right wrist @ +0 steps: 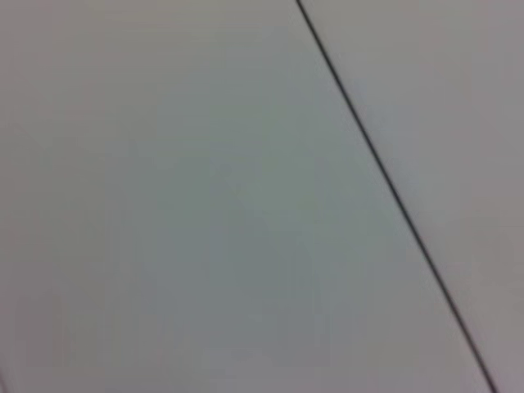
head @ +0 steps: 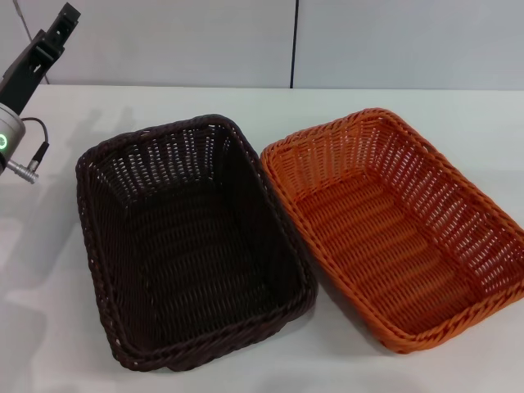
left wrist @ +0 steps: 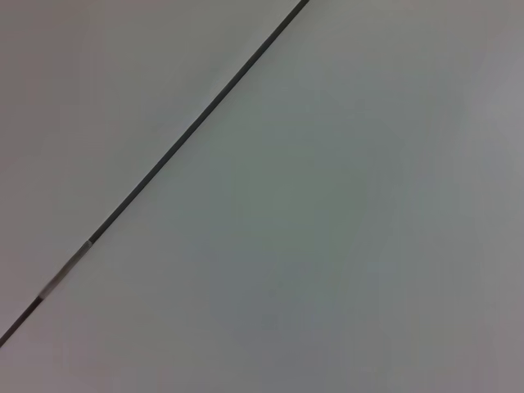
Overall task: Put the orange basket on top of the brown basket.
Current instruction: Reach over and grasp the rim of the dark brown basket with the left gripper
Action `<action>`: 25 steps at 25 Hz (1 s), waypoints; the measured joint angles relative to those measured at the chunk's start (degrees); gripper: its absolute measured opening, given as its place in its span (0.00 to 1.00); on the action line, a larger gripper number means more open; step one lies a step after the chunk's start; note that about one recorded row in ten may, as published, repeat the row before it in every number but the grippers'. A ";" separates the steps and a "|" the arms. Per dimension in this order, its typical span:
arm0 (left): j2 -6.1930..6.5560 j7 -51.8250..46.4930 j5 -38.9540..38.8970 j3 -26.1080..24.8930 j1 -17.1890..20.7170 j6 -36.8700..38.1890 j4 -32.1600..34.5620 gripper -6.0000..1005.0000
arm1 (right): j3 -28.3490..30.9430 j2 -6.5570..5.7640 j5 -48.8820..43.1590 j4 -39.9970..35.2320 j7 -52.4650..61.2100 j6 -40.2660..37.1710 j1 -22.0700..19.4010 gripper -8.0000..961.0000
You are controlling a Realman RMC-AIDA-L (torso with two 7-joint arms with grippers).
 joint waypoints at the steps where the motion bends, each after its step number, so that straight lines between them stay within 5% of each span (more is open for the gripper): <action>1: 0.00 0.00 0.00 0.00 0.00 0.00 0.00 0.77 | 0.00 0.00 0.00 0.00 0.00 0.00 0.00 0.86; 5: -0.11 -0.04 -0.03 0.25 -0.02 -0.04 -0.01 0.77 | 2.06 1.53 2.98 1.36 -6.82 0.31 0.26 0.86; 18: -0.02 -0.21 0.40 1.52 0.11 -0.43 0.05 0.77 | 3.03 1.59 3.25 3.39 -8.15 1.67 0.97 0.86; 25: 2.75 -6.36 1.32 10.21 2.14 1.04 -5.79 0.77 | 2.16 1.01 2.83 3.63 -7.60 1.64 0.66 0.86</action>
